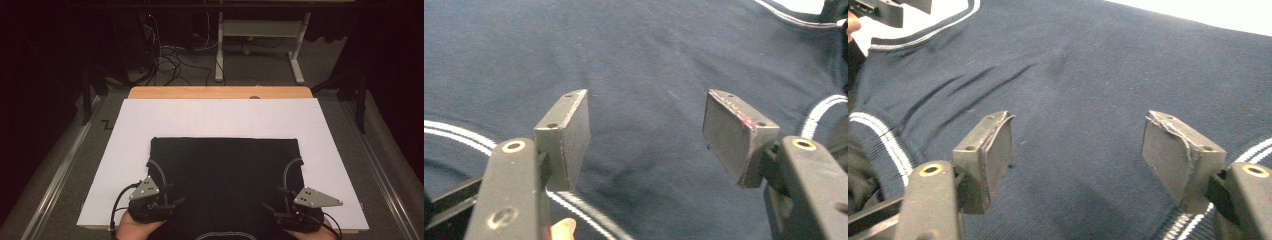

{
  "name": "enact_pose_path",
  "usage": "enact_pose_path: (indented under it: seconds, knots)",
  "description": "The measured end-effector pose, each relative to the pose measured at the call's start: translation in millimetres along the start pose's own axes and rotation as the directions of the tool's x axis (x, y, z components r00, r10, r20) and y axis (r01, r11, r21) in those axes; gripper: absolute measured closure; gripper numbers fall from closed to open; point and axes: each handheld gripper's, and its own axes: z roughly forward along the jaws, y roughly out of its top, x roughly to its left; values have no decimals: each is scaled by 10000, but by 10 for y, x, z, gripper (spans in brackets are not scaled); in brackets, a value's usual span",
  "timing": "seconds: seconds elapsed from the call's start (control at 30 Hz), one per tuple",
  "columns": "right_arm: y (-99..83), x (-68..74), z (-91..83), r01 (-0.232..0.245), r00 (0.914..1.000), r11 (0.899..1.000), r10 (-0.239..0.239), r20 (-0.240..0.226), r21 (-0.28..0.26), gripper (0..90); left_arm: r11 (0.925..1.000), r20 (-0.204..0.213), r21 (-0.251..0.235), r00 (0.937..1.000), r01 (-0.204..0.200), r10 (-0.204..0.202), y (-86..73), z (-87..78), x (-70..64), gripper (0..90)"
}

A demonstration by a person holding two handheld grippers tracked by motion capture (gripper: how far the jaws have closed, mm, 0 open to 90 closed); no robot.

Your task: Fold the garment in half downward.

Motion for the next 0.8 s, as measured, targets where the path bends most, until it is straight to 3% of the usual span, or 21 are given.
enact_pose_path:
  seconds: [0.57,0.7,0.8]
  knots:
    - [1,-185,-11,-487,9926,9973,544,1082,-546,133,9983,-988,-424,9941,400,-440,4,-31,234,90]
    - [25,-182,-17,-503,9905,9964,585,1244,-676,18,9970,-1303,-575,9897,525,-596,32,-61,303,0]
    - [47,-166,-12,-465,9892,9964,558,1354,-709,0,9976,-1659,-382,9841,576,-632,45,-46,355,0]
